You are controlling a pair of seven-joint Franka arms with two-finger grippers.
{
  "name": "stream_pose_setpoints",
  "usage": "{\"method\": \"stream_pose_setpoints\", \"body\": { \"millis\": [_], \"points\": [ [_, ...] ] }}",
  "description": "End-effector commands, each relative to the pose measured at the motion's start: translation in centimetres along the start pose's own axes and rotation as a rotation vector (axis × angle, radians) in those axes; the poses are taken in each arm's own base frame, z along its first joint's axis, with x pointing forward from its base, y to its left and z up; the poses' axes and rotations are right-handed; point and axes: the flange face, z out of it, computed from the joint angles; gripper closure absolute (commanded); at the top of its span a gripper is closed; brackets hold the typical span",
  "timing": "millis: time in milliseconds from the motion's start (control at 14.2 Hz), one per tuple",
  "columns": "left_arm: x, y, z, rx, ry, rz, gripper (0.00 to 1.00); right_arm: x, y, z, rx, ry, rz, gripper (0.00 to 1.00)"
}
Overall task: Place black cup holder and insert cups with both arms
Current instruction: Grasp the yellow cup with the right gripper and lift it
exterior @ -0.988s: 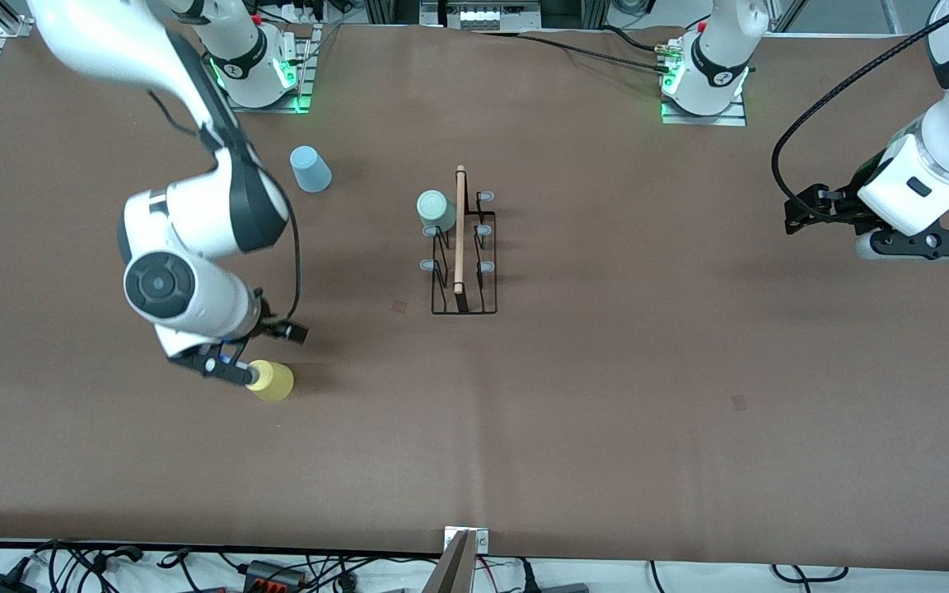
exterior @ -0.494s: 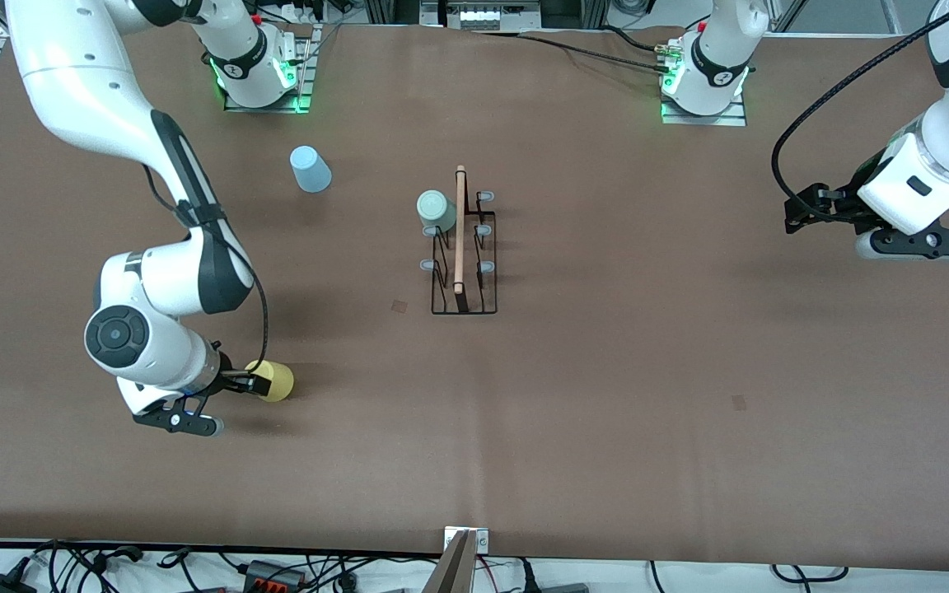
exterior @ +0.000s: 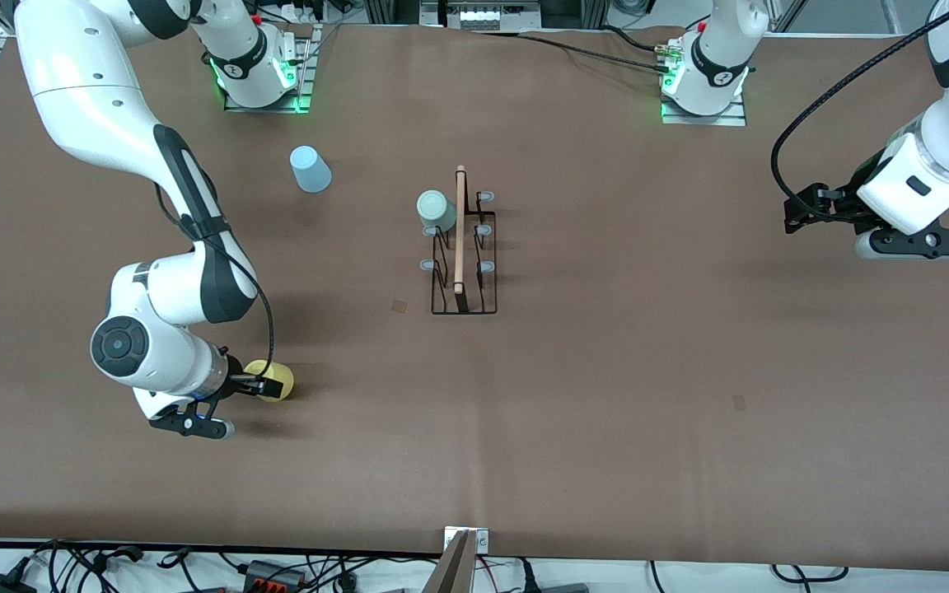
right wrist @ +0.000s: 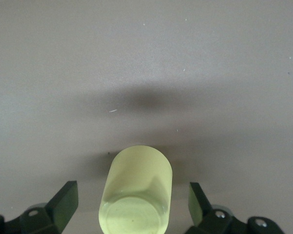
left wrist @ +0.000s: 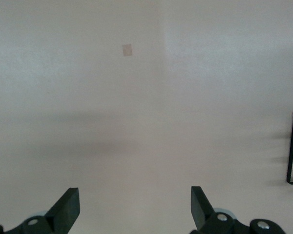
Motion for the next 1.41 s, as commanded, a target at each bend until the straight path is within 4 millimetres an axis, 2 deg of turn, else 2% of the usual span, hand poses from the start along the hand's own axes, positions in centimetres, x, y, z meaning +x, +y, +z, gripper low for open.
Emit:
{"method": "stream_pose_setpoints", "body": {
  "millis": [0,71,212,565,706,776,847,918,988,1129,1200,1341],
  "points": [
    [-0.7,0.2,-0.4,-0.022,0.007,0.008,0.0,0.2,-0.1,0.1,0.021,-0.008,-0.047,0.0],
    [-0.7,0.2,-0.4,-0.021,0.006,0.008,0.0,0.1,-0.1,0.9,0.018,-0.017,-0.081,0.0],
    [-0.7,0.2,-0.4,-0.021,0.006,0.008,0.0,0.0,-0.1,1.1,0.014,-0.024,-0.116,0.0],
    [-0.7,0.2,-0.4,-0.021,0.006,0.012,0.0,-0.4,-0.4,2.8,0.014,-0.053,-0.12,0.0],
    [-0.6,0.3,-0.4,-0.021,0.007,0.011,0.0,-0.4,-0.5,2.7,0.014,-0.051,-0.12,0.0],
    [-0.7,0.3,-0.3,-0.02,0.005,0.011,0.0,-0.4,-0.4,2.7,0.014,-0.051,-0.12,0.05],
    [-0.7,0.3,-0.3,-0.021,0.004,0.009,0.0,-0.4,-0.4,2.6,0.013,-0.051,-0.126,0.26],
    [-0.7,0.3,-0.3,-0.02,0.005,0.009,0.0,-0.4,-0.4,2.6,0.011,-0.053,-0.128,0.41],
    [-0.7,0.4,-0.3,-0.018,0.005,0.011,0.0,-0.5,-0.6,2.5,0.008,-0.057,-0.134,0.53],
    [-0.7,0.5,-0.3,-0.015,0.005,0.013,0.0,-0.9,-1.1,1.7,-0.001,-0.082,-0.144,0.71],
    [-0.7,0.4,-0.3,-0.015,0.003,0.011,0.0,-1.4,-1.7,1.2,-0.01,-0.102,-0.156,0.75],
    [-0.7,0.4,-0.2,-0.015,-0.001,0.011,0.0,-2.3,-2.8,-1.3,-0.024,-0.136,-0.176,0.77]
  ]
}}
